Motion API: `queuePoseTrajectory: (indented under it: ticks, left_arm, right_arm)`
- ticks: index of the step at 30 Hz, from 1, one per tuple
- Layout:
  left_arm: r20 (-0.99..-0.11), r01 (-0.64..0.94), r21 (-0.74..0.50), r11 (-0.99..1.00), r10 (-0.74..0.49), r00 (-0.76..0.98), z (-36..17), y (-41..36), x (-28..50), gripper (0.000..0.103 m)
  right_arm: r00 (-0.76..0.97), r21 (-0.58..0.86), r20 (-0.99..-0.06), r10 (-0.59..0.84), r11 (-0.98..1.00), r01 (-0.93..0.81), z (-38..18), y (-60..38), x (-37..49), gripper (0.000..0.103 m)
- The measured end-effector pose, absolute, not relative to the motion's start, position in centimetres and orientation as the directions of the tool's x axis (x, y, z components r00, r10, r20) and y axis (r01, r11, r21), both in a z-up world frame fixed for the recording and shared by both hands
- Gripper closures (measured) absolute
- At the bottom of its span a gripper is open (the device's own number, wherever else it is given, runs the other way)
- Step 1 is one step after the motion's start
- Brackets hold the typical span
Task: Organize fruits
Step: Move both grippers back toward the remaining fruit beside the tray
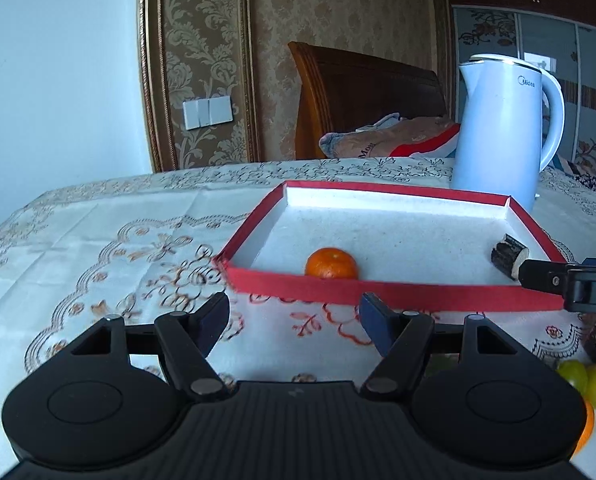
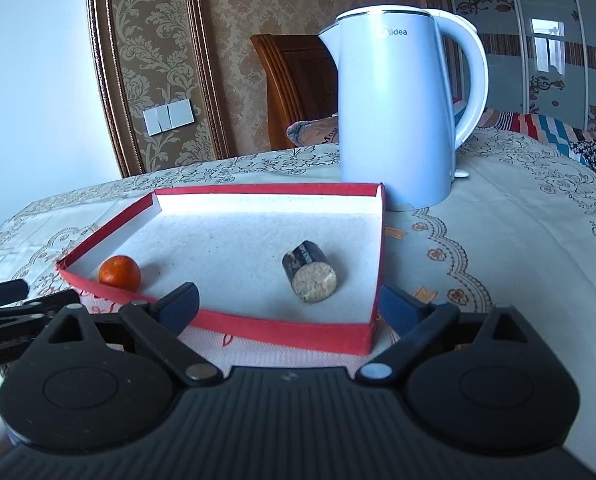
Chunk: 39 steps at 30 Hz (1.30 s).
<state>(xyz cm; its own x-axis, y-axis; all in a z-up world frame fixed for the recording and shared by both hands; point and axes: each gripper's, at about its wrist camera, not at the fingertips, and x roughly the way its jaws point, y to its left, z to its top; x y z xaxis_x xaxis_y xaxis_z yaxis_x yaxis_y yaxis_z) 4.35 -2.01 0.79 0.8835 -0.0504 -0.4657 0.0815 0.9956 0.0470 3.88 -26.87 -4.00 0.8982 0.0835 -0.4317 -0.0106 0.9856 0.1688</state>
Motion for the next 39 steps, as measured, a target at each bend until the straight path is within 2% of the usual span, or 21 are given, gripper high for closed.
queuePoseTrajectory:
  ticks: [6,13,21,31,39]
  left_arm:
    - [-0.452,0.062,-0.014,0.998,-0.061,0.890,0.7,0.8,1.9,0.031]
    - [-0.492,0.016,-0.063,0.998,-0.045,0.870,-0.1,3.1,1.2,0.031]
    - [-0.551,0.028,-0.007,1.000,-0.027,0.834,-1.1,2.1,2.0,0.031]
    - [-0.562,0.016,-0.023,1.000,-0.026,0.827,-1.1,2.4,2.2,0.031]
    - [-0.575,0.011,-0.047,0.999,-0.036,0.817,-1.1,2.6,2.4,0.031]
  right_arm:
    - [0.898,0.206,-0.424,0.118,0.978,-0.031,-4.4,-27.3,2.0,0.004]
    - [0.894,0.245,-0.431,0.126,0.969,-0.019,-4.6,-28.0,1.7,0.003]
    - [0.889,0.232,-0.442,0.118,0.973,-0.013,-4.9,-27.8,1.7,0.003]
    - [0.897,0.241,-0.432,0.095,0.970,0.013,-4.8,-28.5,0.8,0.003]
    - [0.893,0.241,-0.442,0.080,0.970,0.033,-5.6,-31.7,-3.9,0.003]
